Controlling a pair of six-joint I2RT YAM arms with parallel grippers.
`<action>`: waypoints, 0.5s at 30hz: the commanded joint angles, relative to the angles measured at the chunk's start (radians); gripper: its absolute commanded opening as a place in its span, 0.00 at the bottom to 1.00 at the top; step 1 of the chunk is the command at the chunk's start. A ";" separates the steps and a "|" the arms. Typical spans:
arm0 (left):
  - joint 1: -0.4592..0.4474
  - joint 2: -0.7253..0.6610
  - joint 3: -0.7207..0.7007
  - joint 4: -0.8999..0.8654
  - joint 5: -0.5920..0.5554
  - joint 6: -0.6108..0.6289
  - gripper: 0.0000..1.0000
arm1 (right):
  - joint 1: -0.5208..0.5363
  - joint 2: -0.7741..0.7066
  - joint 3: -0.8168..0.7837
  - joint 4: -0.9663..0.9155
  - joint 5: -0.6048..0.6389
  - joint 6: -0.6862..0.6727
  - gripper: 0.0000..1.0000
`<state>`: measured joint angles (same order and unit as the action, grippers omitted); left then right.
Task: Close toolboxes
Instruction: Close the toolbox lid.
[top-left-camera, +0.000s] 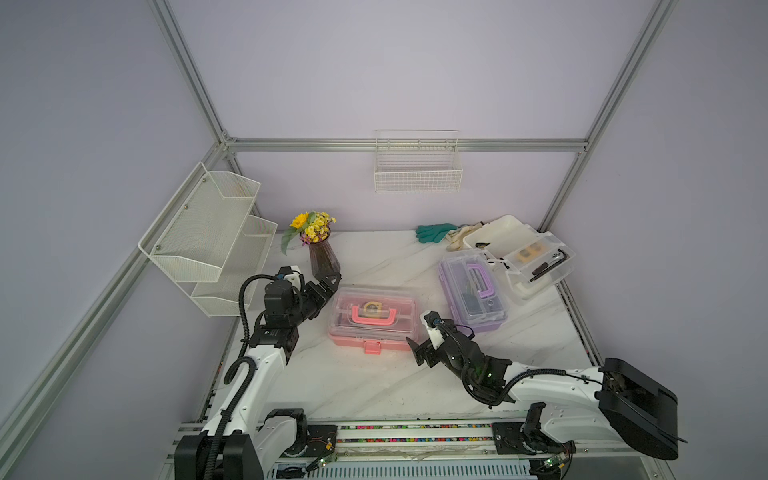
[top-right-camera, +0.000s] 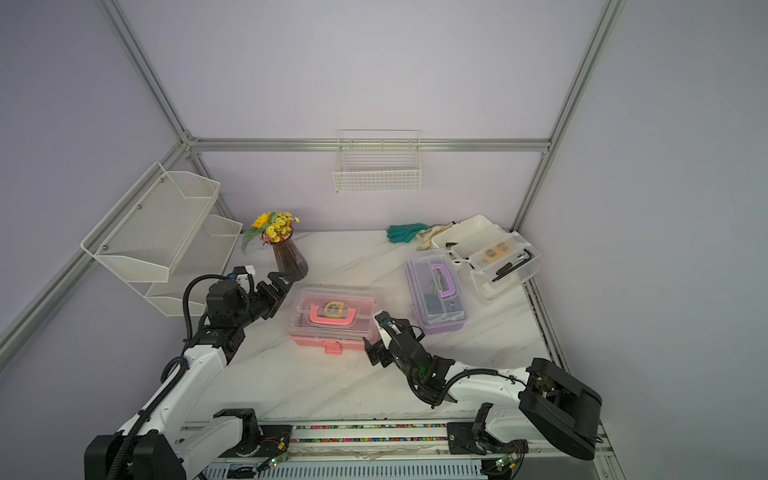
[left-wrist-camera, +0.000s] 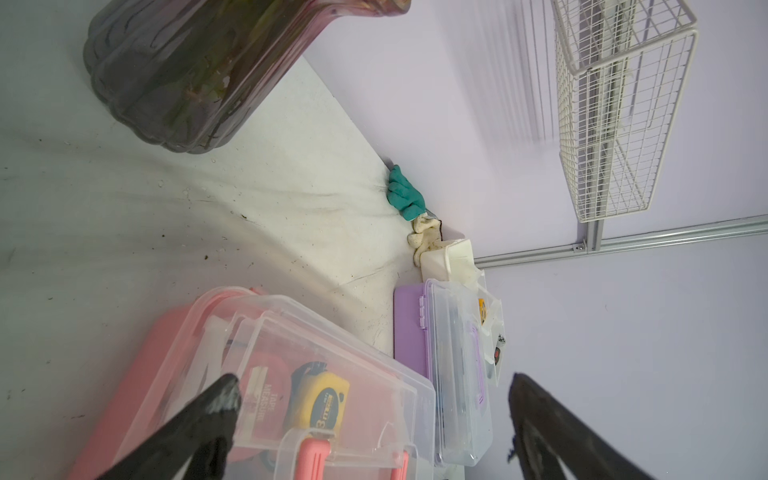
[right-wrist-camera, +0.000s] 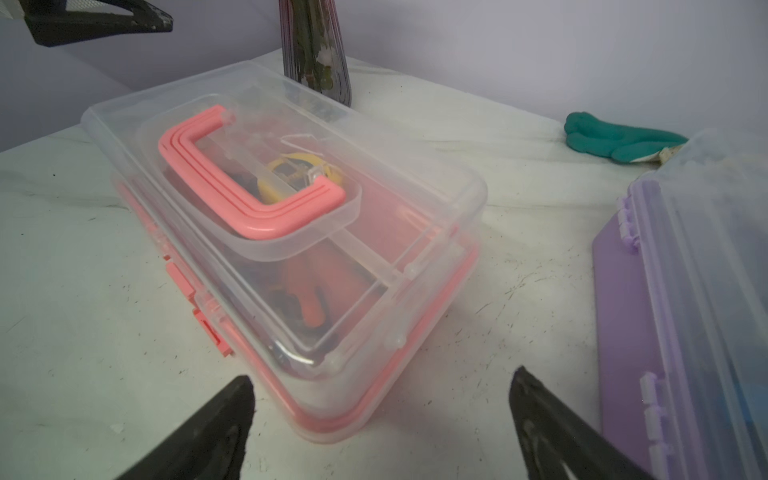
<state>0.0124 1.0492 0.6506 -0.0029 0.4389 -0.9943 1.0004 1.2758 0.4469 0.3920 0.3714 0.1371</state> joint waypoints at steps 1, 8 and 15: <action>-0.016 0.033 0.071 0.040 0.003 0.064 1.00 | 0.004 -0.035 -0.005 -0.115 -0.047 0.169 0.97; -0.123 0.175 0.213 0.035 -0.026 0.202 1.00 | 0.003 -0.033 0.015 -0.183 0.036 0.404 0.97; -0.176 0.393 0.396 -0.015 -0.056 0.364 1.00 | 0.002 0.057 0.069 -0.211 -0.167 0.346 0.59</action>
<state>-0.1551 1.3727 0.9470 -0.0139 0.4042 -0.7425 0.9997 1.3071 0.4965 0.2146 0.2897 0.4641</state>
